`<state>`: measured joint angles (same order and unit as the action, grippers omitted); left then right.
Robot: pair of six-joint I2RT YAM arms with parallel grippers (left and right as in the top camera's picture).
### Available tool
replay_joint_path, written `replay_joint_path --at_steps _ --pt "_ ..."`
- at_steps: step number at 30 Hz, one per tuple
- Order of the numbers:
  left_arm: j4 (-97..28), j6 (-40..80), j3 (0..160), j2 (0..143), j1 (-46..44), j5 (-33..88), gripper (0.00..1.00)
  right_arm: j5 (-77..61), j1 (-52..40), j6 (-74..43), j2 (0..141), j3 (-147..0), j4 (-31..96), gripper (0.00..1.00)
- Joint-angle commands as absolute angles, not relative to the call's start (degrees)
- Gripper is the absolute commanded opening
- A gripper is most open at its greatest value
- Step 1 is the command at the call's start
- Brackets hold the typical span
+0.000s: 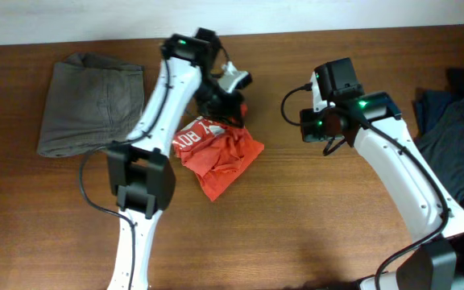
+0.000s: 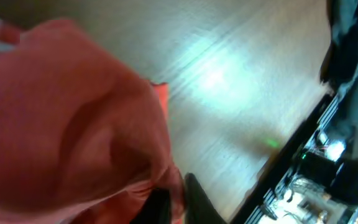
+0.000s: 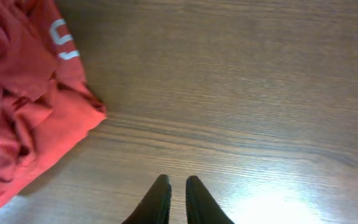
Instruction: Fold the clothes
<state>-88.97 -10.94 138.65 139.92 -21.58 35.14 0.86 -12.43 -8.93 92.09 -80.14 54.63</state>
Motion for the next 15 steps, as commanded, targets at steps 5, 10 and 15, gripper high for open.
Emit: replay_joint_path --at_steps 5,10,15 --pt "-91.4 -11.9 139.2 138.7 -25.4 34.0 0.41 3.3 -10.7 -10.2 92.4 -80.8 55.5 0.19" --pt "-96.7 -8.4 145.7 137.6 -22.6 19.5 0.39 3.3 -10.7 -10.2 92.4 -80.8 55.5 0.20" --pt "-96.7 -8.4 146.9 133.8 -18.6 9.5 0.56 2.4 -10.7 -10.2 92.4 -80.8 55.5 0.23"
